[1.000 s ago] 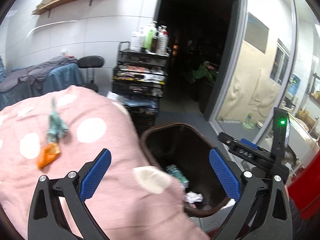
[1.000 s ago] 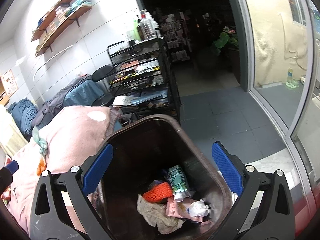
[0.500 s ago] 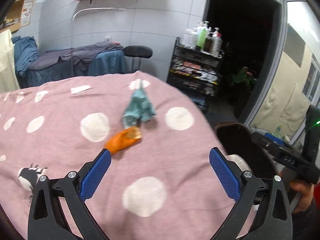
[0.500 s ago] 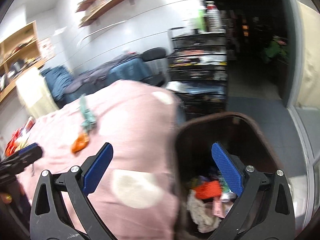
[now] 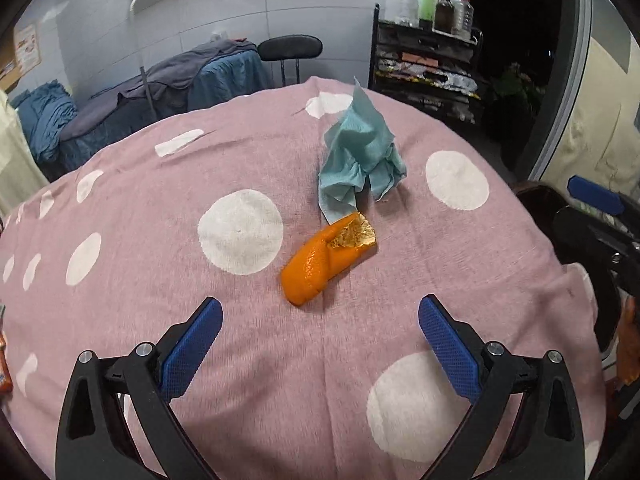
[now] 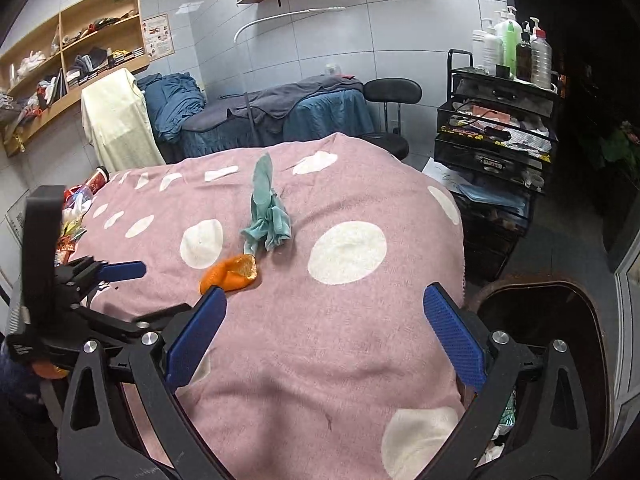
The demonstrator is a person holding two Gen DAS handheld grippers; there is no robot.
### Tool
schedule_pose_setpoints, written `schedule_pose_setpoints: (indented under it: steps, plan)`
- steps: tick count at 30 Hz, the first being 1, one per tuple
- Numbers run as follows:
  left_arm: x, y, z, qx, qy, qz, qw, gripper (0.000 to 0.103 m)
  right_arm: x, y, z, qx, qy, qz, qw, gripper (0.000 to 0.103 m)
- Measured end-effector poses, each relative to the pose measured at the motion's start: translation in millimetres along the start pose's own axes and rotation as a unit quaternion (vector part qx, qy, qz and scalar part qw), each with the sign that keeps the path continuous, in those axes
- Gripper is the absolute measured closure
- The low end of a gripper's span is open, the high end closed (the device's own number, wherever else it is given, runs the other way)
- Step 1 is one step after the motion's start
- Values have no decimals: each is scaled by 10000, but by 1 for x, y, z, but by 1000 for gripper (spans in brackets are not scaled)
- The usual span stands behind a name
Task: Collect trash
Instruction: 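Move both tools back over the table toward the orange wrapper and teal cloth, then grasp the orange wrapper with the left tool while the right tool grasps the teal cloth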
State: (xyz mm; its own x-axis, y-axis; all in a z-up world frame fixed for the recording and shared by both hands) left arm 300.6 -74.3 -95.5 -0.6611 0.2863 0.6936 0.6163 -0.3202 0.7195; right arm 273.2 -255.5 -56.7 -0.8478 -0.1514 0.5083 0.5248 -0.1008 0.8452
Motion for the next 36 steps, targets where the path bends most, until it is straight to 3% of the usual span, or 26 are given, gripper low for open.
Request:
schedule_pose_setpoints:
  steps: [2, 12, 18, 20, 27, 36]
  plan:
    - [-13, 4, -2, -174, -57, 157, 9997, 7, -1, 0, -3, -58, -35, 29, 10000, 6]
    - [-71, 11, -2, -589, -63, 978, 9934, 34, -11, 0, -27, -307, -245, 204, 9990, 6]
    - [-61, 10, -3, -623, -116, 839, 9945, 67, -21, 1, -25, -382, -146, 319, 9987, 6]
    - [-56, 11, -1, -562, -97, 725, 9957, 73, -24, 1, -22, -370, -93, 345, 9987, 6]
    - [-19, 17, 12, -54, 24, 67, 10000, 74, -34, 4, -11, -285, 73, 413, 9987, 6]
    - [31, 8, 32, 600, 108, -564, 9965, 74, -65, 13, 21, -39, 437, 699, 9966, 9]
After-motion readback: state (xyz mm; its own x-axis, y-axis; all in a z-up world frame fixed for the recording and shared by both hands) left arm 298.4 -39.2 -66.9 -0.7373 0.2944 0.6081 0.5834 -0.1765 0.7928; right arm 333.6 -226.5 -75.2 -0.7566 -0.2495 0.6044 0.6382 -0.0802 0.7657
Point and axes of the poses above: each gripper's, at about its wrist camera, not at the fingertips, and x roughly against the way its jaws point, z to its left, y to its top, the point moved 4 cm from there along -x, roughly the way its jaws point, and after that the axes turned 7 degrees about -z, right-handed, at the moved point
